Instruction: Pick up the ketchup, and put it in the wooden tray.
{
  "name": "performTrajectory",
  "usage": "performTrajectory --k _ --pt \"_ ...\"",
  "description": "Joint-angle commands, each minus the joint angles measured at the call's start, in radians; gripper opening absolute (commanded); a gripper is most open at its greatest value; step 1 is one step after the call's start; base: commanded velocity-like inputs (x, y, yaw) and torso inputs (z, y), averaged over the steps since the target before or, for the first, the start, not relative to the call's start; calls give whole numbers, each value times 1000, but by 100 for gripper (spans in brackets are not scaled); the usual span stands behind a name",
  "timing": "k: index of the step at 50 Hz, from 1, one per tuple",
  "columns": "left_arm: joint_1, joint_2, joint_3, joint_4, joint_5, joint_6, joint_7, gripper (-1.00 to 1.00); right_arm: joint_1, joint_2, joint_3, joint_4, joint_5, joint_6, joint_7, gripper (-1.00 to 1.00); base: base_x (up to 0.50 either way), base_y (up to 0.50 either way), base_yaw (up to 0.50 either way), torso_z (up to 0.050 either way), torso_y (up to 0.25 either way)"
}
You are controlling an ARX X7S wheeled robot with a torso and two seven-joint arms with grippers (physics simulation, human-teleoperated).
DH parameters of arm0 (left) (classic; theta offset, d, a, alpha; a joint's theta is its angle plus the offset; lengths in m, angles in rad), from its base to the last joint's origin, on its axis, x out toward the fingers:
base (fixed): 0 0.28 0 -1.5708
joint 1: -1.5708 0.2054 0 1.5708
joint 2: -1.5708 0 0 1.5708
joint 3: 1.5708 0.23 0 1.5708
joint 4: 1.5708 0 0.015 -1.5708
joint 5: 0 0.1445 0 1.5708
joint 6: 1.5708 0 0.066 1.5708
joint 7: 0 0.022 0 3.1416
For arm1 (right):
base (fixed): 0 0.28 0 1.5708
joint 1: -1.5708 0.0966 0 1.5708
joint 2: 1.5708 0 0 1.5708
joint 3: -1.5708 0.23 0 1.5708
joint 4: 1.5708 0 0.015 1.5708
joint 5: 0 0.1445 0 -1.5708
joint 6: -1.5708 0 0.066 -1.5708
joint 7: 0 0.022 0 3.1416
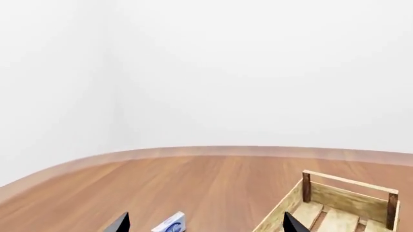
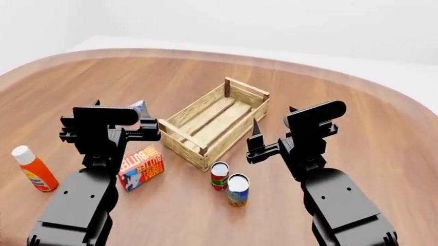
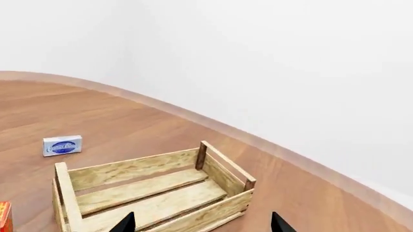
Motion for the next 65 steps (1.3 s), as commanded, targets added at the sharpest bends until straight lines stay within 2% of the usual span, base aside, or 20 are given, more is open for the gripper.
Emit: performTrajectory --k 1,34,43,53,65 --pt "2 -4 3 -6 -1 8 -3 100 1 3 -3 -6 5 2 3 100 411 97 0 0 0" --pt "10 -10 5 -14 -13 26 -12 100 6 8 -19 1 5 -9 18 100 409 96 0 0 1" --pt "30 -25 -1 5 -13 46 -13 100 3 8 -15 -1 11 -14 21 100 0 0 0 0 1" --pt "87 -74 -53 81 -31 42 -20 100 -8 12 -6 -6 20 -15 29 100 0 0 0 0 0" --pt "217 -133 -198 224 -72 -9 -80 100 -23 21 15 -34 36 -9 38 100 0 0 0 0 0"
